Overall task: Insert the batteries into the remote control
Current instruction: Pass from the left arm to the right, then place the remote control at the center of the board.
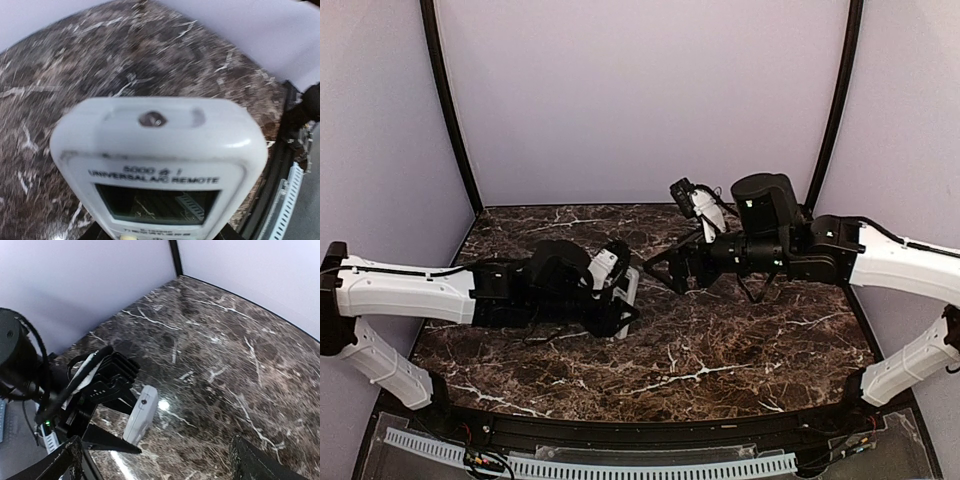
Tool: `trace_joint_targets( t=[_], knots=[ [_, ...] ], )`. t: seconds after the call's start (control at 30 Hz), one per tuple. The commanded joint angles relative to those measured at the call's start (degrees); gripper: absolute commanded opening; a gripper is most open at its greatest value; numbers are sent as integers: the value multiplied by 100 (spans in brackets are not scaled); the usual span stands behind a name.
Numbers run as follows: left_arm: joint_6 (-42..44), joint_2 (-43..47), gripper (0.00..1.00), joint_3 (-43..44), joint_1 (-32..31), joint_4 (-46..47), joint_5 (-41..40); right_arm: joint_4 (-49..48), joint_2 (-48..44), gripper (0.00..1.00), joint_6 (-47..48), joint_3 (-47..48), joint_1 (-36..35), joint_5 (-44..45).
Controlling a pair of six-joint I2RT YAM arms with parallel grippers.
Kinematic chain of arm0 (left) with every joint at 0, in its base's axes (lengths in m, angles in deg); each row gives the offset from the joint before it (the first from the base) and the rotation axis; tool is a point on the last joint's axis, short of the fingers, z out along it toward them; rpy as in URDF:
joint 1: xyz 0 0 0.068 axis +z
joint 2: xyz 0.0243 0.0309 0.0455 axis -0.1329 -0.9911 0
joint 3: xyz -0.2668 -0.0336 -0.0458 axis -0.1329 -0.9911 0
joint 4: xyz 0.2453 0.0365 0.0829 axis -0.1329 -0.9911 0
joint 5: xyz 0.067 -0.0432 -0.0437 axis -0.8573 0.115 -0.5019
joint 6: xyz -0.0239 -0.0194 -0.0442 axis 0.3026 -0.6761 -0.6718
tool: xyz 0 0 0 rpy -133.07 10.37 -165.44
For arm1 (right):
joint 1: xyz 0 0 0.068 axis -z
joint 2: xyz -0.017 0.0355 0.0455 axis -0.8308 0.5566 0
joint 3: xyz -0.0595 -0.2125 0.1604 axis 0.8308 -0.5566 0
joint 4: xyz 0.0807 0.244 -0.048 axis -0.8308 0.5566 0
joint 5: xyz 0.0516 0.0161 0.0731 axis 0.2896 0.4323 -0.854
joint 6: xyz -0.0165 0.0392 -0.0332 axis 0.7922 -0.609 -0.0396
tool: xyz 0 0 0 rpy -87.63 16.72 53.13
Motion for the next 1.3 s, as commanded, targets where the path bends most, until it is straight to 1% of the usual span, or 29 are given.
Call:
trace_joint_targets(
  t=[0.0, 0.1, 0.23, 0.33, 0.47, 0.5, 0.53, 0.57, 0.6, 0.7, 0.77, 0.83, 0.87, 0.9, 0.93, 0.97, 1.0, 1.07, 1.1, 1.13, 1.17, 1.23, 1.27],
  knots=[
    [-1442, -730, 14, 247, 19, -1684, -1227, 1002, 233, 99, -494, 250, 74, 1294],
    [-1913, -1274, 15, 500, 60, -1906, -915, 1336, 457, 99, -587, 371, 72, 1320],
    [-2077, -1926, 16, 1066, 72, -2543, -806, 1561, 625, 99, -648, 419, 68, 1377],
    [-1905, -2352, 19, 1479, 74, -3120, -633, 1532, 651, 99, -656, 379, 68, 1335],
    [-1607, -2805, 28, 1834, 74, -3454, -337, 1556, 652, 99, -648, 364, 69, 1339],
    [-1546, -2928, 35, 1881, 74, -3479, -236, 1571, 645, 99, -653, 356, 74, 1346],
    [-1390, -2996, 39, 1897, 85, -3506, -178, 1576, 641, 99, -661, 339, 71, 1362],
    [-1296, -3148, 44, 1916, 92, -3501, -69, 1574, 626, 99, -665, 307, 73, 1379],
    [-1143, -3233, 46, 1945, 124, -3494, -33, 1561, 618, 99, -684, 288, 71, 1399],
    [-987, -3728, 45, 2094, 208, -3624, 5, 1565, 589, 99, -699, 263, 72, 1425],
    [-947, -3880, 46, 2173, 235, -3702, 9, 1590, 560, 99, -717, 252, 68, 1434],
    [-933, -3899, 50, 2197, 240, -3691, 55, 1609, 519, 99, -739, 203, 69, 1492],
    [-900, -3894, 57, 2209, 240, -3677, 130, 1610, 510, 99, -748, 175, 70, 1518],
    [-841, -3883, 61, 2202, 241, -3630, 237, 1629, 499, 99, -772, 154, 78, 1564],
    [-820, -3853, 69, 2181, 241, -3594, 373, 1663, 494, 99, -798, 144, 81, 1622],
    [-788, -3827, 73, 2171, 241, -3522, 416, 1725, 503, 99, -843, 150, 98, 1676],
    [-776, -3766, 75, 2152, 241, -3491, 462, 1760, 500, 99, -899, 151, 119, 1741],
    [-745, -3616, 84, 2131, 241, -3403, 484, 1856, 468, 99, -1011, 140, 176, 1852],
    [-706, -3551, 91, 2128, 236, -3342, 485, 1869, 434, 99, -1049, 119, 221, 1872],
    [-686, -3409, 92, 2132, 238, -3318, 466, 1881, 381, 99, -1095, 81, 272, 1893],
    [-634, -3315, 97, 2129, 240, -3257, 454, 1883, 322, 99, -1130, 26, 352, 1929],
    [-572, -2877, 99, 2085, 241, -3108, 305, 1821, 146, 99, -1173, -148, 563, 1957],
    [-562, -2733, 99, 2052, 254, -2981, 193, 1752, 31, 99, -1179, -286, 783, 1940]
  ],
)
